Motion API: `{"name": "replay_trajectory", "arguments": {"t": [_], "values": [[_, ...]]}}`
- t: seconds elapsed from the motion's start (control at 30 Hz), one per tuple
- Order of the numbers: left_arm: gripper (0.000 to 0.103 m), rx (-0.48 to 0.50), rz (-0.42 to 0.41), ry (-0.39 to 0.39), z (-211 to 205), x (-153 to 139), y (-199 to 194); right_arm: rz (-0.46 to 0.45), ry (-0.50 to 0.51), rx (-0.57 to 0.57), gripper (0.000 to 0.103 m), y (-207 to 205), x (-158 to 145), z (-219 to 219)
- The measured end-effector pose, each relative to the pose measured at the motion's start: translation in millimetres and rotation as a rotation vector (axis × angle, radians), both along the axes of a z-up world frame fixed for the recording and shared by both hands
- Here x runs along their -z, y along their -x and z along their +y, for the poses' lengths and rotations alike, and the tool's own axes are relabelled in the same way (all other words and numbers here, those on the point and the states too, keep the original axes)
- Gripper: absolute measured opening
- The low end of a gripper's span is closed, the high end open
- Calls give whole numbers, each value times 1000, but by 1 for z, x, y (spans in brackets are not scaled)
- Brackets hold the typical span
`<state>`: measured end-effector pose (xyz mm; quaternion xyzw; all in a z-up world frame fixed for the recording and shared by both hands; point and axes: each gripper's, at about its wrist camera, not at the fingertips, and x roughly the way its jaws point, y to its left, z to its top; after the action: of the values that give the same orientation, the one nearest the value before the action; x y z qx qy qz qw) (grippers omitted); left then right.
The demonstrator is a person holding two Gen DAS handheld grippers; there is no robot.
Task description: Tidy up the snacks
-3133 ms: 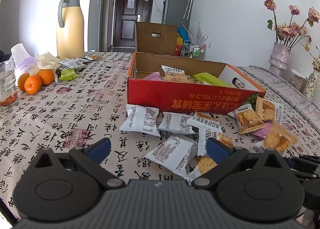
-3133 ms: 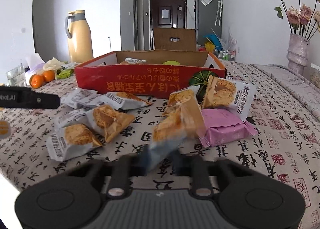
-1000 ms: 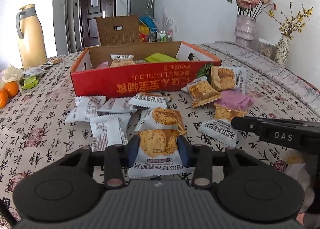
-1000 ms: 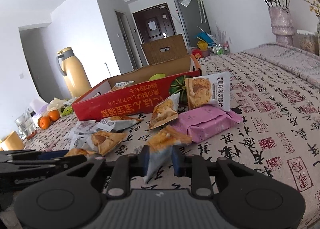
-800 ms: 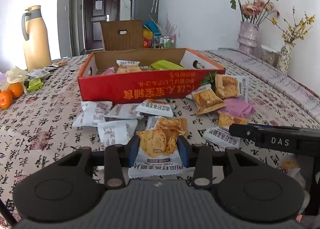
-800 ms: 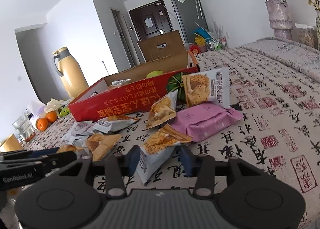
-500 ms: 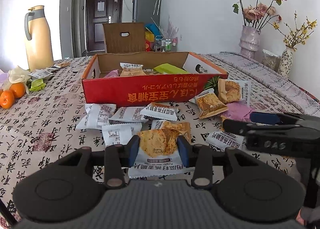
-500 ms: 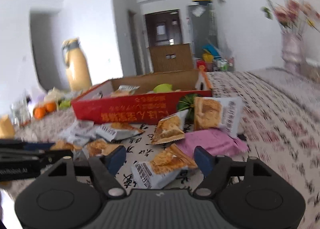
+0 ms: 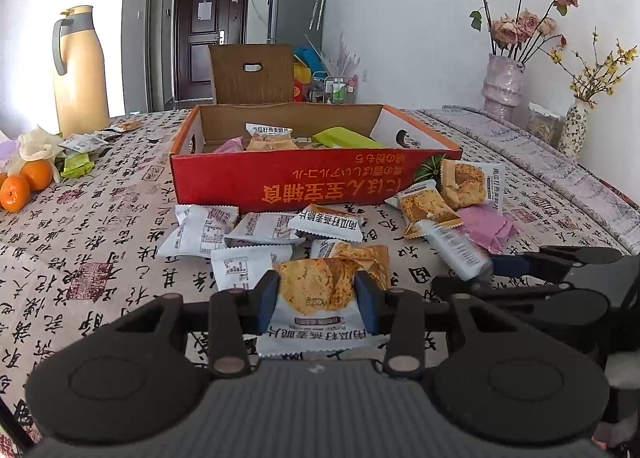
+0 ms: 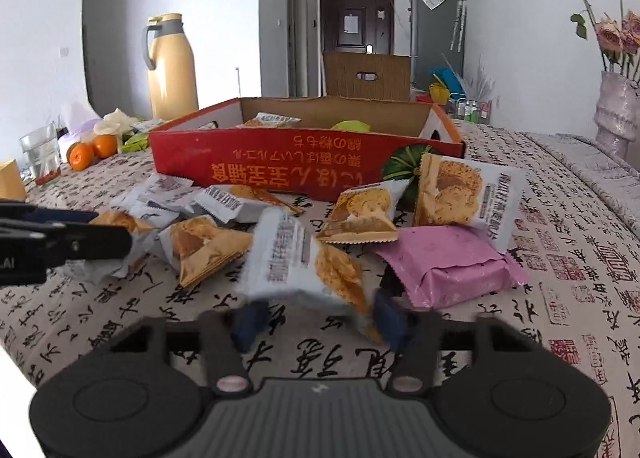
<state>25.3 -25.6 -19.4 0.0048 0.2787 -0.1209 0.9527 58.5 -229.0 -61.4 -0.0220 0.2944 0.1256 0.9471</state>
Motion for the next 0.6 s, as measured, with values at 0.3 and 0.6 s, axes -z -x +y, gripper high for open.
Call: {"name": "replay_trajectory", "arguments": {"t": [0.3,0.6], "values": [[42,-6,-2,7,3,0,1,-2,-16,18,52,-5,-2,-1],[42,-12,-3,9,4,-1,0,-50,-57,15,79,-19,-24,10]]}}
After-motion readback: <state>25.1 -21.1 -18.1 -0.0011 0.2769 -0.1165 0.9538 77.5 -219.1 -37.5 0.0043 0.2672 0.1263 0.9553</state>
